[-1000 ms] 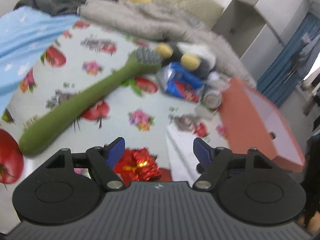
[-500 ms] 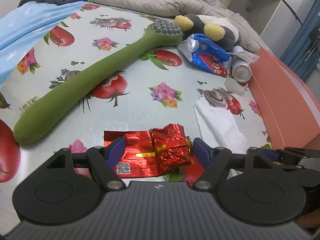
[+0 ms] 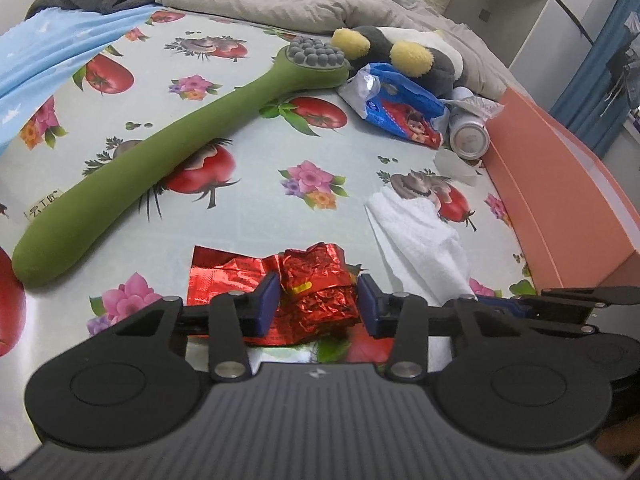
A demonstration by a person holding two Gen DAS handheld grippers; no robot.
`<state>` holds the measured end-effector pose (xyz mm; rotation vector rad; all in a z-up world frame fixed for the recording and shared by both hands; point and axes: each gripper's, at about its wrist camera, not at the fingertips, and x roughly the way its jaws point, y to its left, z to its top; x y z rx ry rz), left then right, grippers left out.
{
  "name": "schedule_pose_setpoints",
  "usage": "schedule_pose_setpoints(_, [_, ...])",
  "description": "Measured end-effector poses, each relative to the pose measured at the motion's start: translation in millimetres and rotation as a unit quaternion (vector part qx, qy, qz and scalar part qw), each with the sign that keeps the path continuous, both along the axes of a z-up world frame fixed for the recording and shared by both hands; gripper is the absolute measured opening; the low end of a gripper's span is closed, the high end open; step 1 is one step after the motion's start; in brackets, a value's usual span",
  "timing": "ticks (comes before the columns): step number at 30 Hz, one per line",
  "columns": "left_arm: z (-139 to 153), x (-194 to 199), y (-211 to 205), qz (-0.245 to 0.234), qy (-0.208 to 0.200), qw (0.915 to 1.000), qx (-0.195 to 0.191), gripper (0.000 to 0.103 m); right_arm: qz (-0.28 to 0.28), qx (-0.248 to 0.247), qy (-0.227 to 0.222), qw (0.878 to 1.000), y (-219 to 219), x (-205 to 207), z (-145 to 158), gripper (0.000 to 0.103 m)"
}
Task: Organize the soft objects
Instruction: 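Lift the tissue with the right tool while the left tool grasps the red foil packets, then carry the tissue and red foil packets over the pink box and open both tools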
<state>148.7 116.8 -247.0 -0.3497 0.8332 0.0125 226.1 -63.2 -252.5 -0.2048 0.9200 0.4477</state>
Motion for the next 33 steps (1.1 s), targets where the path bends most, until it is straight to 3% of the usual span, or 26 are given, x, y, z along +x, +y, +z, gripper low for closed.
schedule_pose_setpoints(14, [26, -11, 3, 0.022, 0.001, 0.9993, -0.03, 0.042, -0.014, 0.032, -0.026, 0.999, -16, -5, 37, 0.009])
schedule_pose_setpoints(33, [136, -15, -25, -0.001, -0.073, 0.9972, -0.017, 0.043, -0.043, 0.104, -0.096, 0.989, -57, -20, 133, 0.009])
